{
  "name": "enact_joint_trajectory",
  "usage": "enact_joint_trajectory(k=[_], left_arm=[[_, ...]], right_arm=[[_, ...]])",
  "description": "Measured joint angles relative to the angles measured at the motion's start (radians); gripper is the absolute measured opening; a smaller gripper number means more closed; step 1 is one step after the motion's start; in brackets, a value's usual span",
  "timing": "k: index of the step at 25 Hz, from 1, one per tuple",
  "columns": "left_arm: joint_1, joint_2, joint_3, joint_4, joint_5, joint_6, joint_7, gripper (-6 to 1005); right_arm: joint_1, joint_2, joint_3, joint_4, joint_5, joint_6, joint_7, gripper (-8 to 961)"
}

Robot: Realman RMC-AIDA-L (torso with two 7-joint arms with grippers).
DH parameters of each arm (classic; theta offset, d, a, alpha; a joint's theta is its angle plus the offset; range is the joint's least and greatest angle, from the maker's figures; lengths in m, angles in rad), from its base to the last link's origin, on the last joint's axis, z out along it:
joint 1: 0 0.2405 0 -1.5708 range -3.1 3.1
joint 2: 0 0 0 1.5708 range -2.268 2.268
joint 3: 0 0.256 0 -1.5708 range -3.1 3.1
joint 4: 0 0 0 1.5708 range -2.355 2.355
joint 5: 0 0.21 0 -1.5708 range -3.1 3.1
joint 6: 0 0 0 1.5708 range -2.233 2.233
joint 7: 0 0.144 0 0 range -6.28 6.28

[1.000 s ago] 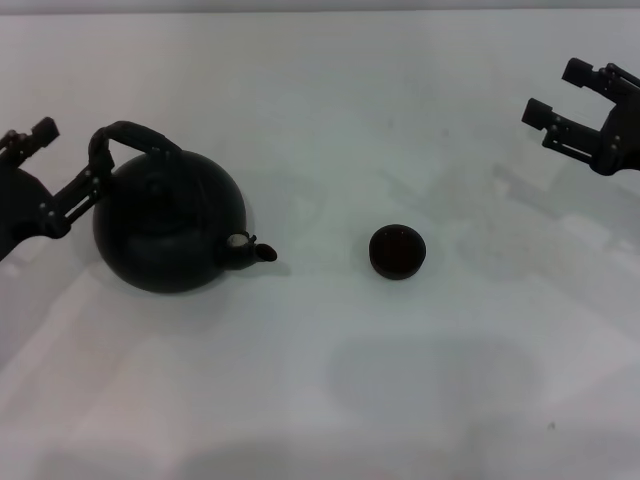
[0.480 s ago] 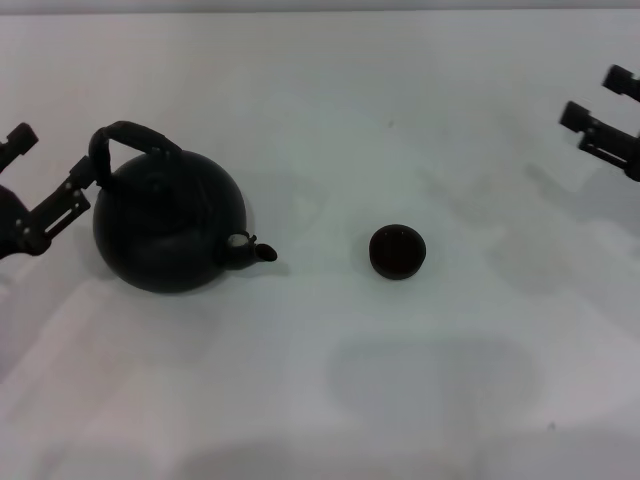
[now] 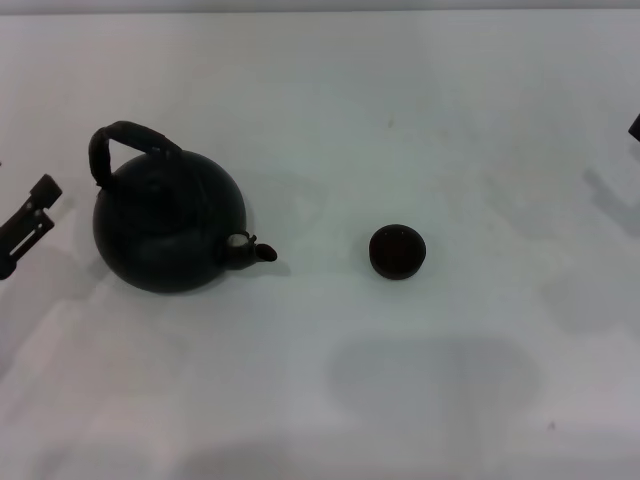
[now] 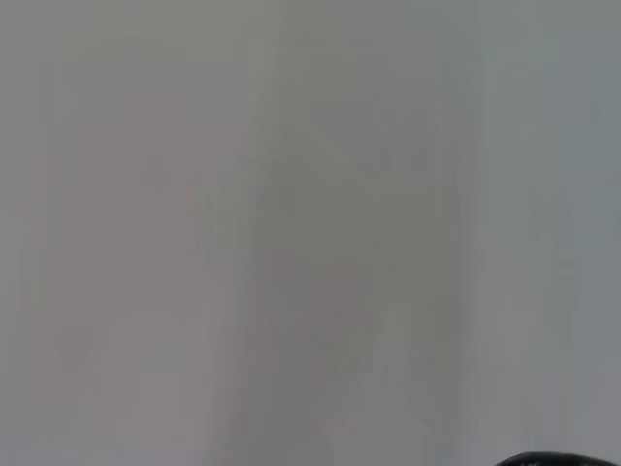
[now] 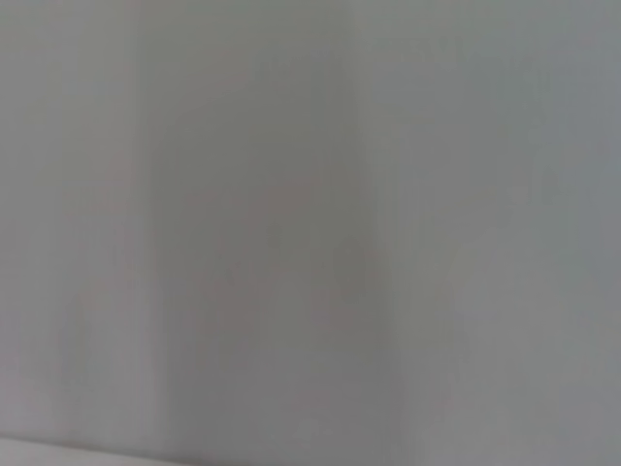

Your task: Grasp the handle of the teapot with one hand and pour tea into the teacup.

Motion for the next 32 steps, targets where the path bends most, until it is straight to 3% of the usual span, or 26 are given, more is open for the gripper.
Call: enact_joint_trajectory(k=[8,22,32], left_arm=[[0.004,-0.005,-0.062,-0.076,-0.001,0.003,0.015,801],[0.008,-0.007,-0.094,-0.112,-0.034,0.001,0.048,798],[-0.011,-0.01,-0.095,-0.202,-0.162,0.009,0.169,799]], right_arm=[[0.002,0.0,0.116,0.162,0.0,0.021,-0.208,840],[0.013,0.003,0.118,0.17,0.004,0.006,-0.266,841],[0.014,0.003,0.118,0.182,0.023,-0.025,-0.279,840]])
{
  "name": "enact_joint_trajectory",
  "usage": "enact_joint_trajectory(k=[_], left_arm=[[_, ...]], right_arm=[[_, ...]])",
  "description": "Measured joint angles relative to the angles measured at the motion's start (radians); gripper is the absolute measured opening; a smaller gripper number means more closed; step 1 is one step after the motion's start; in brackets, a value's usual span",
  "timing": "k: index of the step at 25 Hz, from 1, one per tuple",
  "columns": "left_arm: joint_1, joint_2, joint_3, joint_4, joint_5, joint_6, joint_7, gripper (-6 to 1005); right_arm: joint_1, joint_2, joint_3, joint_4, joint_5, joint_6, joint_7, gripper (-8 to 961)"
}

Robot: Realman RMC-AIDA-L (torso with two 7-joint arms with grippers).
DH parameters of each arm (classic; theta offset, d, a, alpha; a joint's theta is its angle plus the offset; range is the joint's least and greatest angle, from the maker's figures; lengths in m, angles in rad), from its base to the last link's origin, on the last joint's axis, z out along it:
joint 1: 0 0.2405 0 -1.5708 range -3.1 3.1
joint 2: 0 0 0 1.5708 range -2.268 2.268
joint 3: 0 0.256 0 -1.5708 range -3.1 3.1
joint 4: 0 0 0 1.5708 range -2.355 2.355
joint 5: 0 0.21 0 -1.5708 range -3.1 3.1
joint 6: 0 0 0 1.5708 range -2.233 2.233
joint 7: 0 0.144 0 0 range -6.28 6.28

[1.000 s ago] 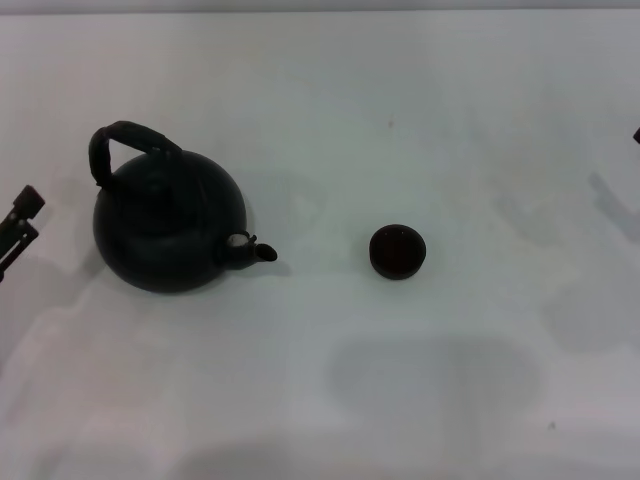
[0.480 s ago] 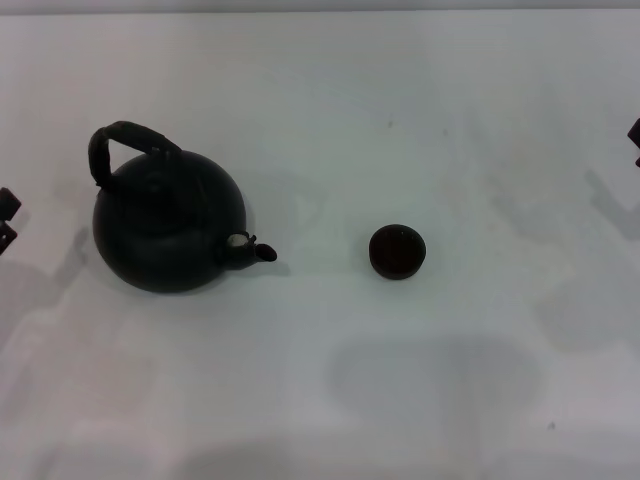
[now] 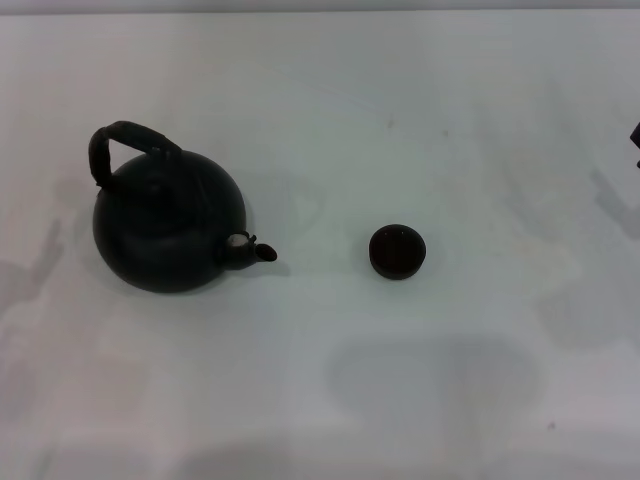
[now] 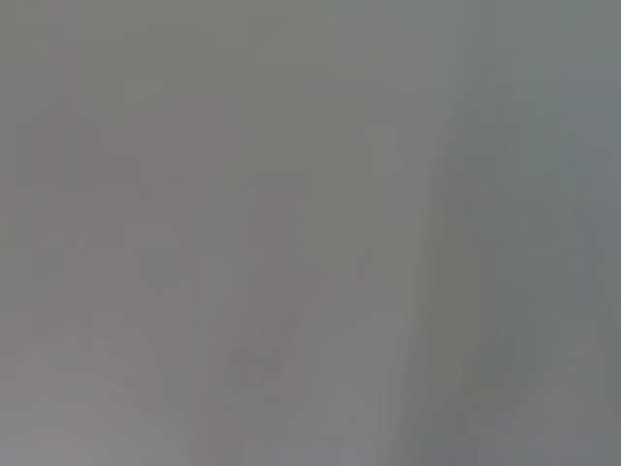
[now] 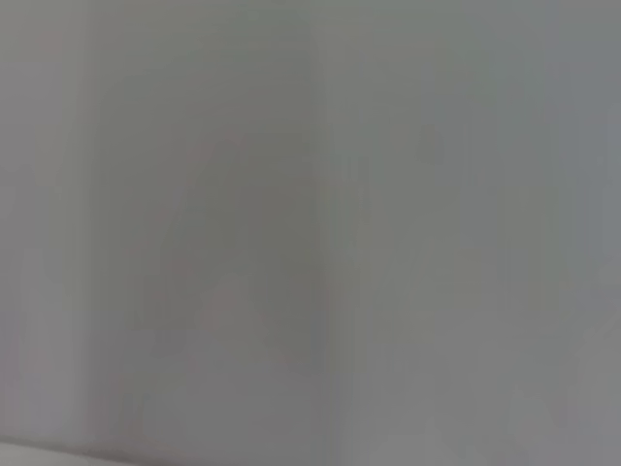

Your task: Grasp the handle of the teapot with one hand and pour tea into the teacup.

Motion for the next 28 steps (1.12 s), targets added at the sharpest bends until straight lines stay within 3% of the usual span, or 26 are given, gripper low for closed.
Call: enact_joint_trajectory(k=[28], left_arm=[[-0.008,0.001,-0.001,-0.054,-0.114,0.004,0.064,791]], right_arm=[[0.02,0.003,0.0,0.012,0.012,-0.038,-0.009,840]])
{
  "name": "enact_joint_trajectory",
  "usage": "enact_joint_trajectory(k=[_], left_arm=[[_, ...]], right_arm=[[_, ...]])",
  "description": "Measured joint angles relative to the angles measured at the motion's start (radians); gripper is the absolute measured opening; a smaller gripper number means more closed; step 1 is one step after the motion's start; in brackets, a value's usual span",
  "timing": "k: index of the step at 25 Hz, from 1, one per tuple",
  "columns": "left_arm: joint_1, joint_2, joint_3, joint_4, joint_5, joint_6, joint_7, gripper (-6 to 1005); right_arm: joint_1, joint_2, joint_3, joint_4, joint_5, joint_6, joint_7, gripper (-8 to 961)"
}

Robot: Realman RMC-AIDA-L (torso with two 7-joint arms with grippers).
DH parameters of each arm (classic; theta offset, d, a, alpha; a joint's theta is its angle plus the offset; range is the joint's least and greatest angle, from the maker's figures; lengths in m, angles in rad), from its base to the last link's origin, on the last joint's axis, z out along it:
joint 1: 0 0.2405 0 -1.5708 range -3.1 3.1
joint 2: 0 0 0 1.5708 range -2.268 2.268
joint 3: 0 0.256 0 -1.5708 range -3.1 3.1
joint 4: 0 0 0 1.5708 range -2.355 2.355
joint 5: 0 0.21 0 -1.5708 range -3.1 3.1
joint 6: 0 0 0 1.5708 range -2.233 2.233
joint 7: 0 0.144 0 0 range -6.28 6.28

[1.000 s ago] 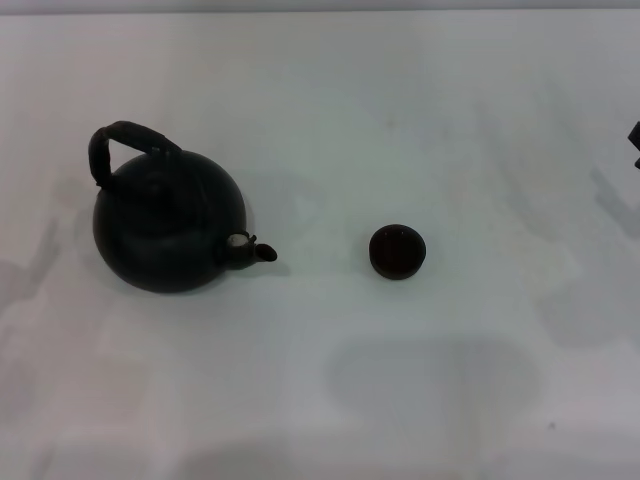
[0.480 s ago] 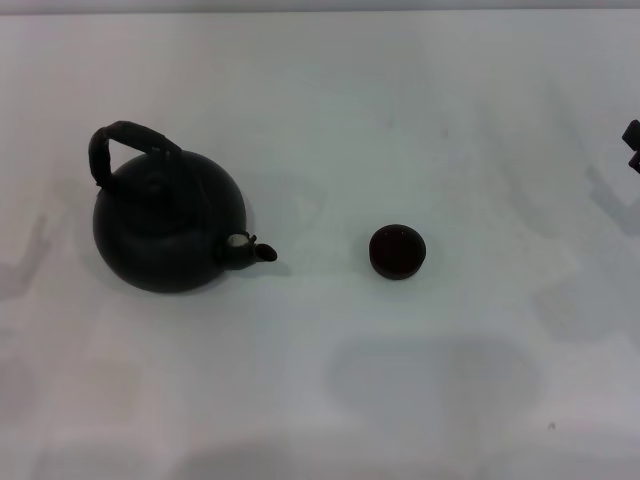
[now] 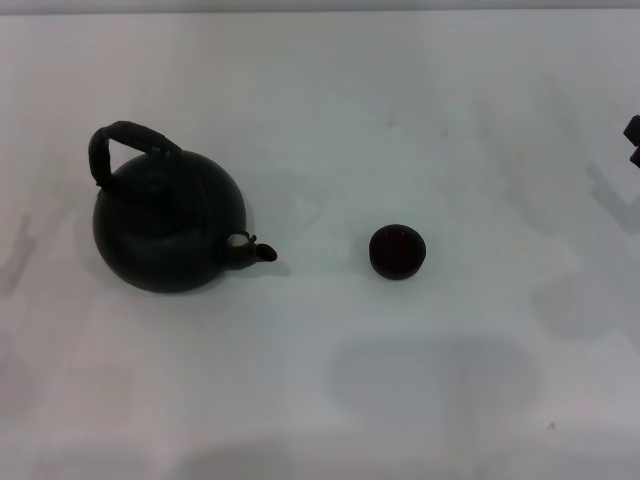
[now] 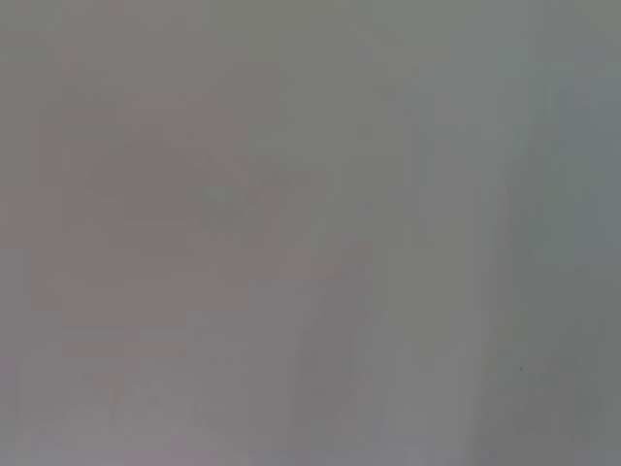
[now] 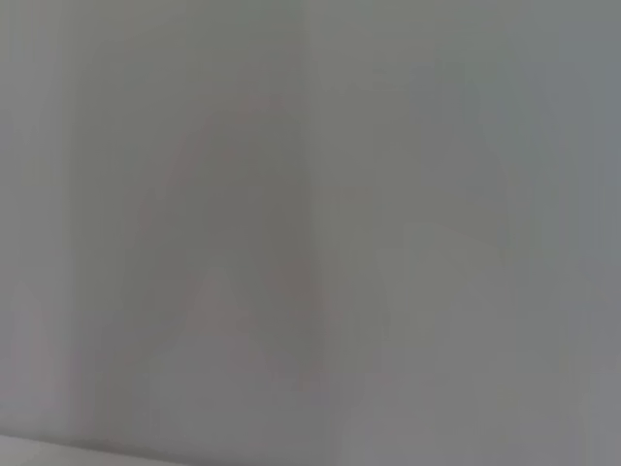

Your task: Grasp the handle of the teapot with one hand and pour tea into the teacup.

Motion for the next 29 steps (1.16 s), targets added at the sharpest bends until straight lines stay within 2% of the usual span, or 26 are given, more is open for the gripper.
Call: enact_joint_trajectory(k=[29], left_arm=[[-0.025,0.002,0.0,-0.023,-0.04,-0.005,0.023,788]], right_arm=[[0.006,0.002,0.0,0.016,0.014,-0.003,0.0,841]])
